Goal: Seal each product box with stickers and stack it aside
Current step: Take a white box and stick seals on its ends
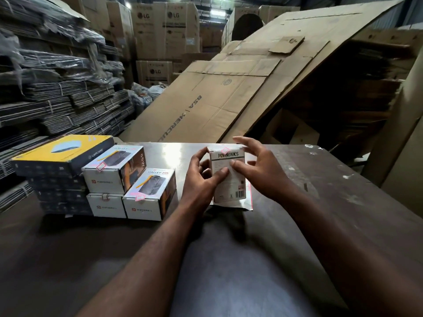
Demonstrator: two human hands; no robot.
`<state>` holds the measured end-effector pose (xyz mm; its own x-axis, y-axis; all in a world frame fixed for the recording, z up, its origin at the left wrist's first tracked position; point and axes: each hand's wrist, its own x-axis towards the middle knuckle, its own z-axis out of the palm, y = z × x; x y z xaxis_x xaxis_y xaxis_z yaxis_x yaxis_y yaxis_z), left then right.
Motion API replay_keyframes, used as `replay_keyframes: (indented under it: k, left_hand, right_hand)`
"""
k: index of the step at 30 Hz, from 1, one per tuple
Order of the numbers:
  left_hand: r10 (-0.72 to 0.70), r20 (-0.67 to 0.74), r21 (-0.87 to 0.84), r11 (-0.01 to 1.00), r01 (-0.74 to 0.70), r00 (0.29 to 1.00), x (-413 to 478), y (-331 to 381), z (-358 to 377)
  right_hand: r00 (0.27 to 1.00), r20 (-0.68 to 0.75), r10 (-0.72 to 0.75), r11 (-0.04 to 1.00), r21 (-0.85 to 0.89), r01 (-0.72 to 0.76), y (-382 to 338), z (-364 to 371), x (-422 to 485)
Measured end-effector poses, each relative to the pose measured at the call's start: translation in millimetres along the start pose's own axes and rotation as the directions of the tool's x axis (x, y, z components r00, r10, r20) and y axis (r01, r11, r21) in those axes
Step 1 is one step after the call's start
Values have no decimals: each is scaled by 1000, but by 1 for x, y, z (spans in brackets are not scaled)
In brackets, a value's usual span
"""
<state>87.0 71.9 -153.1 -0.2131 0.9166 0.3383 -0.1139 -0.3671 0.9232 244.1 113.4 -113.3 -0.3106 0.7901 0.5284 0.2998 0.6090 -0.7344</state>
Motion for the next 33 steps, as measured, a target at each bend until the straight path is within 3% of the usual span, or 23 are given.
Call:
replay_keyframes:
  k: [4, 15, 20, 28, 33]
  left_hand:
    - [17, 41, 30, 999, -18, 999, -2, 1, 1]
    - [37, 20, 27, 999, -37, 999, -4, 6, 2]
    - [5, 51, 21, 1000, -6, 999, -4, 8, 3]
    - [-65, 183, 179, 983, 32, 981, 1, 30, -12]
    - [-96, 342, 297, 955, -11, 935, 3, 55, -12]
  right_hand:
    - [997, 31, -73, 983, -164, 77, -7, -6, 2]
    - [996, 92, -17, 999, -27, 19, -22, -19, 8]
    - [990, 141, 12, 989, -146, 9, -28, -32, 11]
    - [982, 179, 54, 978, -207, -16, -40, -45, 13]
    - [982, 171, 77, 976, -217, -39, -47, -45, 13]
